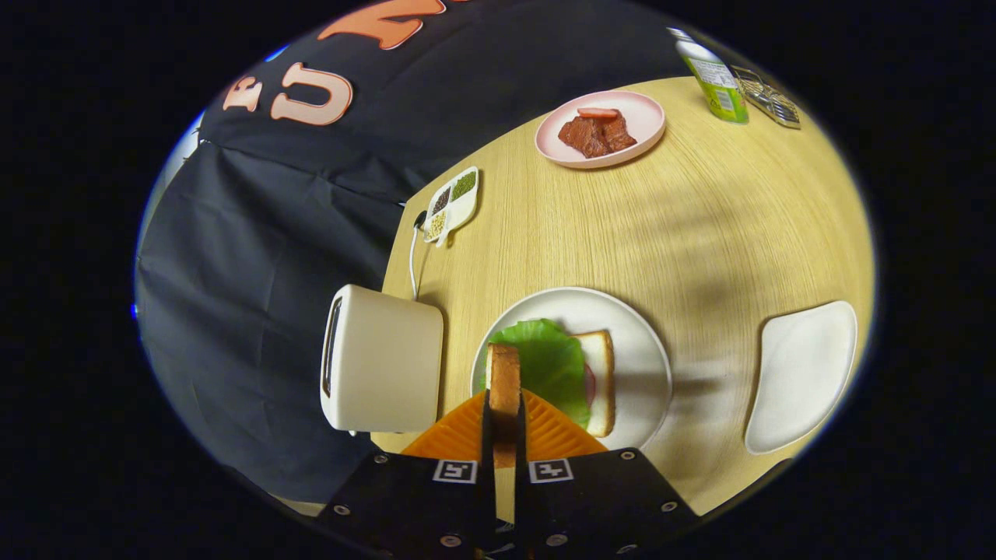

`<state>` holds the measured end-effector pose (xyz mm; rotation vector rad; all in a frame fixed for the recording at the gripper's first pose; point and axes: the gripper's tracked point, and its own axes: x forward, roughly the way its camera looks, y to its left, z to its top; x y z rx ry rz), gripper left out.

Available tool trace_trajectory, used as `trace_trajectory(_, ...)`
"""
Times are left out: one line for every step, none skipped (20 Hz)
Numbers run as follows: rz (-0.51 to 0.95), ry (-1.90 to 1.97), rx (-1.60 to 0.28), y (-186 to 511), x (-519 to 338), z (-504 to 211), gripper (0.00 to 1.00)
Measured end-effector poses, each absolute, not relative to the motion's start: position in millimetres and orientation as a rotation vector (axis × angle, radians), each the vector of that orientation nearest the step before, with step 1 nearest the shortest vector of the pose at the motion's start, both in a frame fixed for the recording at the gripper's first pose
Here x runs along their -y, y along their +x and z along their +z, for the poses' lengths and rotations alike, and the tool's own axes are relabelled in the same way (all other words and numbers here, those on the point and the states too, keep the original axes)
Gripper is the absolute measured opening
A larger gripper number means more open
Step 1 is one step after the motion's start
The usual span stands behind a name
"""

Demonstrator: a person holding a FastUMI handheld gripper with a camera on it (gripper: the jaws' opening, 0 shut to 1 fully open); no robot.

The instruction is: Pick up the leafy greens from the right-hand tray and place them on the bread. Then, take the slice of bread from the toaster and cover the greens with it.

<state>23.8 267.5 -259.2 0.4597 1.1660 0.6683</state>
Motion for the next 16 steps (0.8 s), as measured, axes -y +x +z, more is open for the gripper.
trace_trajectory(0.667, 0.436, -1.173, 24.1, -261.1, -266.2, 0.15)
trace_trajectory(0.65, 0.417, -1.176, 26.4, -255.2, -273.2, 0.16)
trace_trajectory(0.624, 0.41, -1.177, 31.6, -249.6, -278.6, 0.22)
trace_trajectory(0.598, 0.409, -1.178, 34.4, -243.9, -281.0, 0.27)
trace_trajectory(0.575, 0.417, -1.171, 38.7, -238.9, -281.3, 0.38)
trace_trajectory(0.562, 0.427, -1.161, 42.1, -235.5, -278.5, 0.43)
trace_trajectory(0.548, 0.424, -1.154, 43.3, -230.4, -275.5, 0.55)
trace_trajectory(0.535, 0.403, -1.145, 44.6, -224.2, -273.0, 0.6)
trace_trajectory(0.521, 0.374, -1.135, 46.5, -217.3, -269.0, 0.69)
trace_trajectory(0.503, 0.345, -1.122, 48.1, -211.1, -263.0, 0.74)
trace_trajectory(0.49, 0.317, -1.102, 52.2, -205.0, -253.7, 0.83)
trace_trajectory(0.475, 0.292, -1.076, 55.7, -200.1, -240.9, 0.88)
trace_trajectory(0.461, 0.273, -1.043, 60.2, -194.7, -225.2, 0.96)
trace_trajectory(0.452, 0.262, -1.003, 65.5, -191.2, -208.1, 0.97)
trace_trajectory(0.438, 0.256, -0.961, 71.2, -186.4, -189.4, 0.98)
trace_trajectory(0.418, 0.246, -0.918, 77.1, -180.6, -172.1, 0.98)
